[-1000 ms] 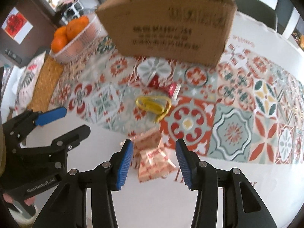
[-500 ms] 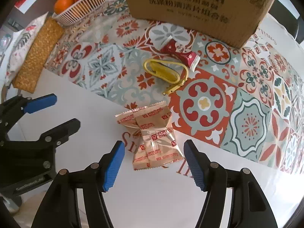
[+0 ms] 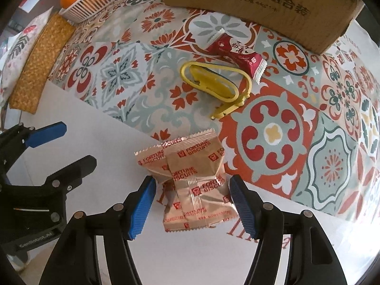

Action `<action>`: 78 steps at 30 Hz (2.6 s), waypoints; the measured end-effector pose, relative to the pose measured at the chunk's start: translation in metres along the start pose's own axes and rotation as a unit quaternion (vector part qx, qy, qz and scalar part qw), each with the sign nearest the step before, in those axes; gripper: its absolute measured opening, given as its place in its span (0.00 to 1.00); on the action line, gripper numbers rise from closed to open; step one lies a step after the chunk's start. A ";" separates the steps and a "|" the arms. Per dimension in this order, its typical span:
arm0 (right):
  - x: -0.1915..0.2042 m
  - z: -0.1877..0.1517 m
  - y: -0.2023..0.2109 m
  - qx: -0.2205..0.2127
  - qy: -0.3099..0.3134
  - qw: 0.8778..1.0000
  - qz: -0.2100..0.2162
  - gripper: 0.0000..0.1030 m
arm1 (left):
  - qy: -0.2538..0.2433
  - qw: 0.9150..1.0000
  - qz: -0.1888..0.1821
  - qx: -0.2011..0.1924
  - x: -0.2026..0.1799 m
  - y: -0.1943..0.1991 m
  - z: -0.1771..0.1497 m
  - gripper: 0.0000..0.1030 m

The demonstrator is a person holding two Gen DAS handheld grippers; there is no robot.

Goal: Organize soft objects
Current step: 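Grasp the Fortune Biscuits packets with the right tool, then grasp the yellow clip with the left tool while the right tool holds the biscuits, then carry the yellow clip and biscuit packets with both tools over the box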

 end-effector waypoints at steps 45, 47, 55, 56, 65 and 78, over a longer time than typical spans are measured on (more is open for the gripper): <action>-0.094 -0.039 0.062 -0.129 -0.334 0.931 -0.072 0.50 | -0.260 0.960 -0.092 -0.053 -0.100 -0.025 0.098 0.65; -0.097 -0.039 0.060 -0.128 -0.338 0.930 -0.072 0.50 | -0.257 0.961 -0.091 -0.054 -0.103 -0.030 0.101 0.65; -0.106 -0.033 0.053 -0.125 -0.339 0.929 -0.073 0.50 | -0.226 0.970 -0.075 -0.056 -0.108 -0.045 0.110 0.56; -0.107 -0.032 0.052 -0.124 -0.340 0.929 -0.072 0.50 | -0.222 0.971 -0.076 -0.055 -0.109 -0.047 0.111 0.56; -0.103 -0.029 0.049 -0.130 -0.328 0.934 -0.061 0.50 | -0.195 0.973 -0.096 -0.071 -0.107 -0.046 0.114 0.53; -0.091 -0.024 0.063 -0.159 -0.302 0.939 -0.039 0.50 | -0.140 0.980 -0.091 -0.108 -0.075 -0.006 0.101 0.53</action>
Point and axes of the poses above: each gripper's, at about its wrist camera, not at the fingertips, and y roughly against the way its jaws point, x to its left, z to its top, the point moved 6 cm from there along -y, roughly the way its jaws point, and after that the axes turned 3 degrees about -y, right-handed, at the moved point
